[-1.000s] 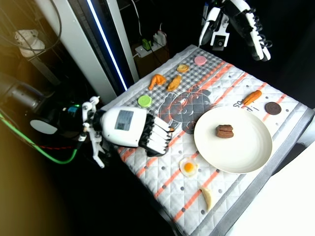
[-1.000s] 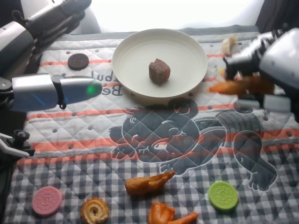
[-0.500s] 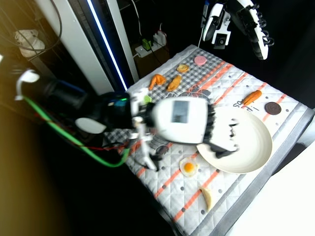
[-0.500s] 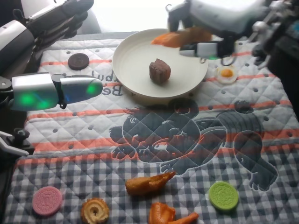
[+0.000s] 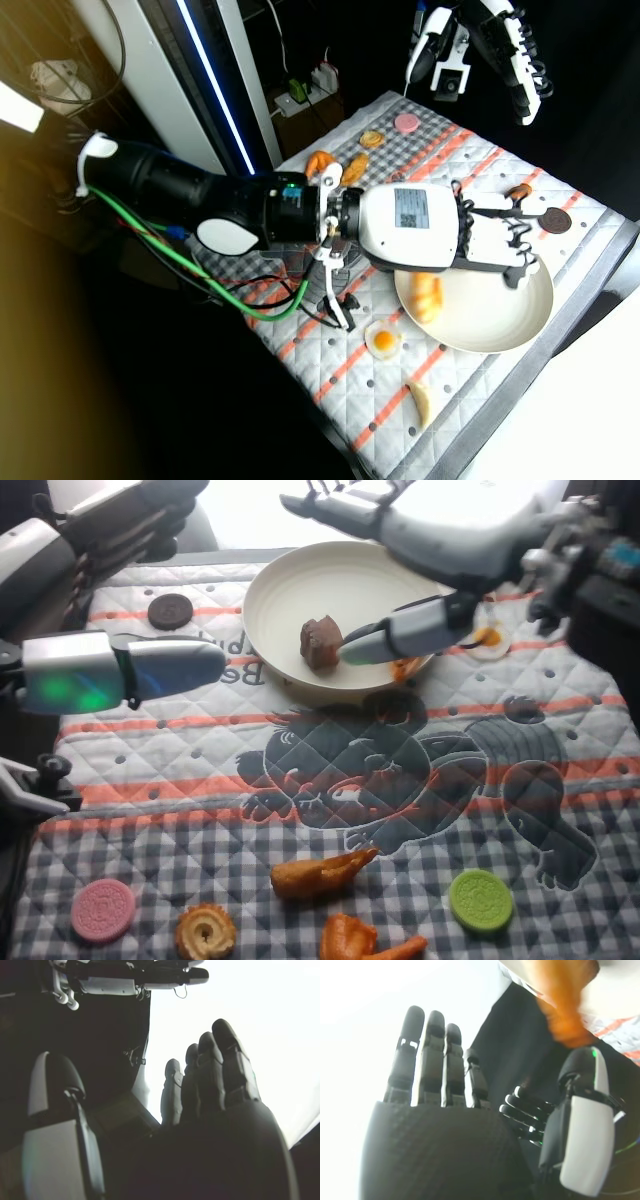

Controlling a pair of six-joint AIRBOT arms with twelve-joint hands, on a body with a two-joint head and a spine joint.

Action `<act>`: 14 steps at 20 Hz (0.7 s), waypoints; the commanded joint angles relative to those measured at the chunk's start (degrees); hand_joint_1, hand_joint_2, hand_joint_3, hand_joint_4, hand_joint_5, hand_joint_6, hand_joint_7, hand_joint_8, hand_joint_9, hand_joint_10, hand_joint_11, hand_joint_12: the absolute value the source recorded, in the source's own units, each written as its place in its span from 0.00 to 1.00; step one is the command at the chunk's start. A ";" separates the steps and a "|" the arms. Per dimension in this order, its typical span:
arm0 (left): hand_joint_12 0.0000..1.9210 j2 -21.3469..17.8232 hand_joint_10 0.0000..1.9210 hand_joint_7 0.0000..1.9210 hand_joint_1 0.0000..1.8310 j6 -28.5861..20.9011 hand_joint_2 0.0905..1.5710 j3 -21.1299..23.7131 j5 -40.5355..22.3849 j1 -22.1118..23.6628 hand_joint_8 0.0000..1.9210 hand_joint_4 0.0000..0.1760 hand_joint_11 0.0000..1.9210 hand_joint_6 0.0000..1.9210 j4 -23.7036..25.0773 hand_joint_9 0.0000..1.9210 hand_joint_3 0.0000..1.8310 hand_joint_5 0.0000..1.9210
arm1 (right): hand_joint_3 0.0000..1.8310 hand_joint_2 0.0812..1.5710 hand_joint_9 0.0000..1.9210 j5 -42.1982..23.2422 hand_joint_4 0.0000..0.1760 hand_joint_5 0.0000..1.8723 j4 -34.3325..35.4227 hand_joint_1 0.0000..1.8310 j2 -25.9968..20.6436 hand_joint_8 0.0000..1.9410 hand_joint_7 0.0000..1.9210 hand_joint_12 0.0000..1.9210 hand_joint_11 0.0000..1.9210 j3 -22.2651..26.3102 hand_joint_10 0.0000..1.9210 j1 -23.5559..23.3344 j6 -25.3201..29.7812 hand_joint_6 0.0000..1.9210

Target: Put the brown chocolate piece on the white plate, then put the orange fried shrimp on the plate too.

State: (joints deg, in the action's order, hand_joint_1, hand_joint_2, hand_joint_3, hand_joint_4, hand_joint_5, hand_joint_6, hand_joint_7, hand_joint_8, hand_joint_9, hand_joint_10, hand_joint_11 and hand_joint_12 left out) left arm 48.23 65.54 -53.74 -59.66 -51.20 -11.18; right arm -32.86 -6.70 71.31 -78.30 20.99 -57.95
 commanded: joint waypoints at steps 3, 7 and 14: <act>0.28 -1.74 0.00 0.10 0.47 -4.12 0.54 0.03 -12.64 -1.27 0.00 0.32 0.00 0.00 -0.63 0.08 0.00 0.11 | 0.00 0.58 0.07 -16.54 0.66 0.00 4.79 0.26 -6.09 0.00 0.10 0.28 0.00 4.08 0.02 4.85 -0.17 0.00; 0.12 -3.00 0.00 0.09 0.44 -6.91 0.56 -0.33 -16.35 -4.05 0.00 0.32 0.00 0.00 -2.97 0.07 0.00 0.08 | 0.00 0.56 0.06 -29.53 0.87 0.00 8.59 0.25 -13.82 0.00 0.09 0.22 0.00 11.05 0.00 15.03 -0.17 0.00; 0.01 -2.98 0.01 0.07 0.51 -14.54 0.55 -0.75 -24.58 -7.03 0.00 0.90 0.01 0.00 -2.00 0.09 0.00 0.06 | 0.00 0.62 0.09 -46.77 0.46 0.03 12.37 0.35 -22.60 0.00 0.11 0.04 0.01 20.91 0.00 30.64 0.25 0.00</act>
State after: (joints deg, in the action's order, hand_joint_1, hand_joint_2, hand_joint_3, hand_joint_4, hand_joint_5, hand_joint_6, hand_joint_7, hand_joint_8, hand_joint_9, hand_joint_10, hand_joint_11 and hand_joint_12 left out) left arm 45.43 51.90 -54.46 -75.94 -58.76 -13.41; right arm -70.13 4.95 48.88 -57.10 53.01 -57.89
